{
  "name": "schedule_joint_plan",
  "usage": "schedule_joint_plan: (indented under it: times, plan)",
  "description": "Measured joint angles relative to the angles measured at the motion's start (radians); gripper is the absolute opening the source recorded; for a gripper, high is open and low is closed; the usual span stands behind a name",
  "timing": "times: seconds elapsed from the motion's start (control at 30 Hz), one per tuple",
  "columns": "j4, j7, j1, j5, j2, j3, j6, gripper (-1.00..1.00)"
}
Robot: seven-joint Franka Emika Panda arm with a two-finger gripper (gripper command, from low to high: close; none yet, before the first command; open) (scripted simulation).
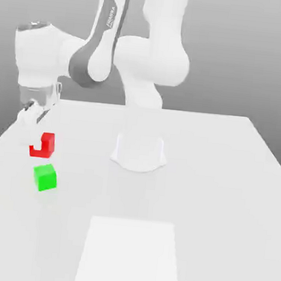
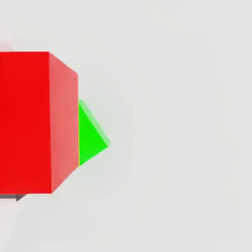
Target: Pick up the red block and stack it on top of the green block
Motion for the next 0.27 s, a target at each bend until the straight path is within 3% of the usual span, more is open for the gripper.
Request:
schedule_joint_plan:
  times: [0.17,0.2,0.27]
  plan:
    - [0.003,-0.058,0.04,0.089,0.169,-0.018,0.164,-1.0]
    - [0.004,-0.072,0.056,0.11,0.203,-0.027,0.197,1.0]
    - [0.004,-0.072,0.057,0.11,0.203,-0.027,0.197,1.0]
